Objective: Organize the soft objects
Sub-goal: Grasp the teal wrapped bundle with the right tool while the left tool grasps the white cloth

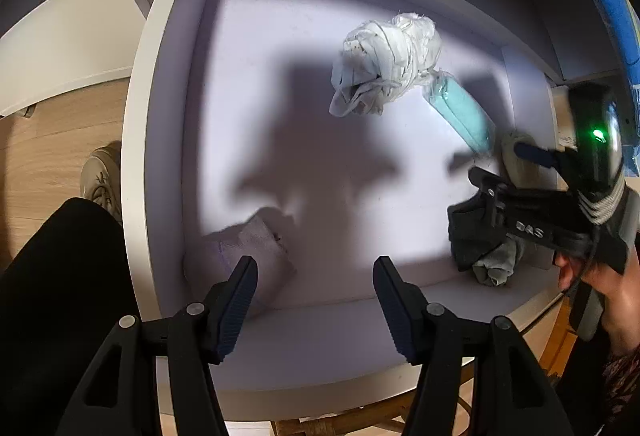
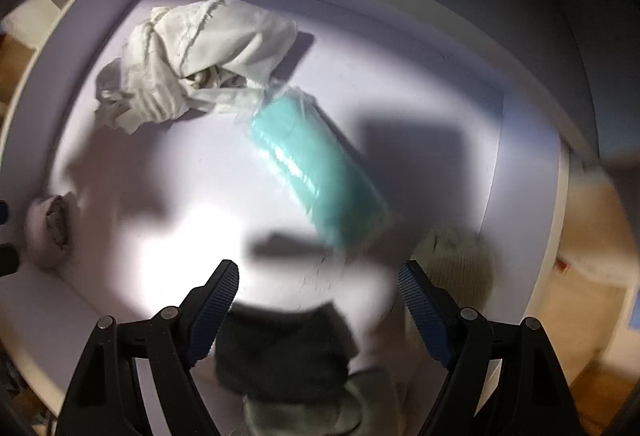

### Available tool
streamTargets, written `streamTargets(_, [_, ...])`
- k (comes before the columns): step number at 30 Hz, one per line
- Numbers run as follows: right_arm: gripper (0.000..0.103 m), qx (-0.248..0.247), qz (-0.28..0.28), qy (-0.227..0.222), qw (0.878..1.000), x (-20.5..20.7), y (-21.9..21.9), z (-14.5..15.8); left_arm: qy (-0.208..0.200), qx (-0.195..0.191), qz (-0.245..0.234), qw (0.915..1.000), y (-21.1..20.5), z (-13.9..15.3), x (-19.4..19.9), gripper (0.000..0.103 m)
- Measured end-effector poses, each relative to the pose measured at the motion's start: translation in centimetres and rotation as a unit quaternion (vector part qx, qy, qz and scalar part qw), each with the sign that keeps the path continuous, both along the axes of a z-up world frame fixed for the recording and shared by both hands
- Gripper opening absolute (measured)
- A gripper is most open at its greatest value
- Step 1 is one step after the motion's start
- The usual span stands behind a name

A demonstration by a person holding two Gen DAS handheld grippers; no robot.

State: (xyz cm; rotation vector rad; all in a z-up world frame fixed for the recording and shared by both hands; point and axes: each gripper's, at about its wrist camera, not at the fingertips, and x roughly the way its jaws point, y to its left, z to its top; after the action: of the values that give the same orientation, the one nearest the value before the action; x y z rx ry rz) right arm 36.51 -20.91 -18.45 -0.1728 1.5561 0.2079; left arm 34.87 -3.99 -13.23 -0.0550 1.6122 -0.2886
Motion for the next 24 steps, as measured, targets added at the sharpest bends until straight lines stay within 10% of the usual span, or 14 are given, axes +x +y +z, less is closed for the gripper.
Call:
streamTargets(15, [0.047,-0.005,0.016,0.021,1.000,3.1,0.5,-2.6,-0.034,-0.015,-0.003,0.9993,-2.4,0.2,1.8,0.061])
streamTargets(19, [0.034,0.063,-0.053,0.051,0.995,2.6,-0.6,-2.6,-0.059,0.011,-0.031,0.9977,-3.8,-0.3,2.1,0.061])
streamTargets(24, [0.034,0.168,-0.190,0.124,0.959,1.4,-3.8,-3.7,-0.093,0.042,-0.078,0.9917,-6.0,-0.9,2.9,0.061])
